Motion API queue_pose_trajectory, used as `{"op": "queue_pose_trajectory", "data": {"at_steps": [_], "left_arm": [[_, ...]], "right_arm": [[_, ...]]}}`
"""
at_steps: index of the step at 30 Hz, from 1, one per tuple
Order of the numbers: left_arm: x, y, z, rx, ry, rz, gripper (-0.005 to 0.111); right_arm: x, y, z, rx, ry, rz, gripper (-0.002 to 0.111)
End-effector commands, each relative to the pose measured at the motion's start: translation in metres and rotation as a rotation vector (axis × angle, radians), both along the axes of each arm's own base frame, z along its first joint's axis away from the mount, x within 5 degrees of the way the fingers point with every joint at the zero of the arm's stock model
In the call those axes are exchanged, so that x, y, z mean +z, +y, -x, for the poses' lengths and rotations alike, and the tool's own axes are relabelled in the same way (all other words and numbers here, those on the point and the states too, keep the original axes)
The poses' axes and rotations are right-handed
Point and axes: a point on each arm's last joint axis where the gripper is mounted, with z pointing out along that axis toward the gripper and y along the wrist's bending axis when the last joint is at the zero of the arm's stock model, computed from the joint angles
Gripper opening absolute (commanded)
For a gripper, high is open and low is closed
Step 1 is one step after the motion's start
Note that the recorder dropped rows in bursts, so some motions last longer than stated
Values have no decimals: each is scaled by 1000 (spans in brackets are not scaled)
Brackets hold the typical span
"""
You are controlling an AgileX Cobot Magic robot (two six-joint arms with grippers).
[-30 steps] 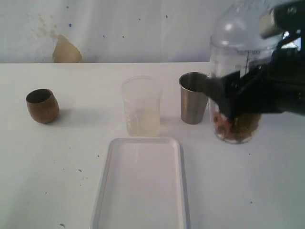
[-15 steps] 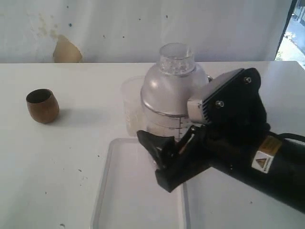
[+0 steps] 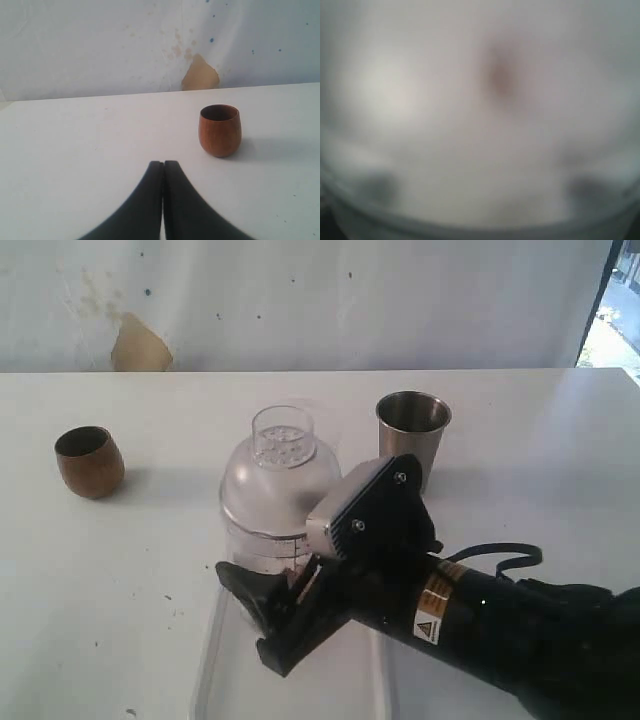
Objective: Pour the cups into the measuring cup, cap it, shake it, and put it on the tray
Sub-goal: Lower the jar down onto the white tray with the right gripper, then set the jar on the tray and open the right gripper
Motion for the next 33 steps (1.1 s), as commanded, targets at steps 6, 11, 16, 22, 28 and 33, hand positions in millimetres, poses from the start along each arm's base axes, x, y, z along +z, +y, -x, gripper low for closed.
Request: {"op": "queue_pose_trajectory", "data": {"at_steps": [6,11,16,22,28,33], "left_arm": [[0,0,0,-2,-11,7,1],[0,0,0,-2,-11,7,1],[0,0,0,-2,-11,7,1],[0,0,0,-2,-11,7,1],[0,0,0,-2,-11,7,1],[0,0,0,-2,-11,7,1]], "right_arm": [[-41,-10,-25,-3,14,-19,0],[-40,-18,-31,15,2,-35,0],[-43,-16,-29,63,4,25,0],[-47,-12,-35,88,24,124,0],[-42,-10,-36,95,-5,86,20],[-42,-12,-38,66,5,80,65]]}}
